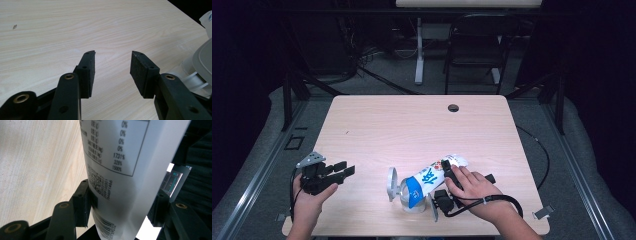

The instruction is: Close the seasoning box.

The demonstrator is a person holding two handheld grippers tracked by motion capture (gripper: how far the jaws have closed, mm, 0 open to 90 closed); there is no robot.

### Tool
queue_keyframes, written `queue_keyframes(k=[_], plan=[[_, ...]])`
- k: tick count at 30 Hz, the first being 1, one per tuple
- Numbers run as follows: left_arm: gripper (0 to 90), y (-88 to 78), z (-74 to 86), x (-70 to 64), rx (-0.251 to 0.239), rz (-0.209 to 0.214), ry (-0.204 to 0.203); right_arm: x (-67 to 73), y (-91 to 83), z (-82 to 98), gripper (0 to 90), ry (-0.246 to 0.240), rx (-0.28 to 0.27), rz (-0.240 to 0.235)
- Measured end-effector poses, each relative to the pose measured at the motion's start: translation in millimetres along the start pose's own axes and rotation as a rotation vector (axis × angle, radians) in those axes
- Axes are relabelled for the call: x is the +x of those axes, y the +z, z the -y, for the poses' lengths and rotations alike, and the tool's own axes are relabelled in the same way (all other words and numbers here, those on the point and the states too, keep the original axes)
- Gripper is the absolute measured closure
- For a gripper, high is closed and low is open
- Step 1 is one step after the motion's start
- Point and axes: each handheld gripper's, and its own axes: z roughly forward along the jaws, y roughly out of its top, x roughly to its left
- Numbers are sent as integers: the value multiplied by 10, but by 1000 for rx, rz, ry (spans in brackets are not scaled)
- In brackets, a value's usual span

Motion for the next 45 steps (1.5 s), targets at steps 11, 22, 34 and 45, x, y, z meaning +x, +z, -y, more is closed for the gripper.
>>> queue_keyframes(k=[11,22,34,45], plan=[[552,4,2,-1,-2,-4,0,-1,0,0,462,0,-2,-1],[552,9,7,8,-4,-4,-2,-3,0,1,464,-1,-2,0],[553,7,7,11,-3,-3,-3,-8,-2,-2,465,-10,0,3],[553,8,10,15,-1,-3,-3,-24,-18,-11,467,-30,14,6]])
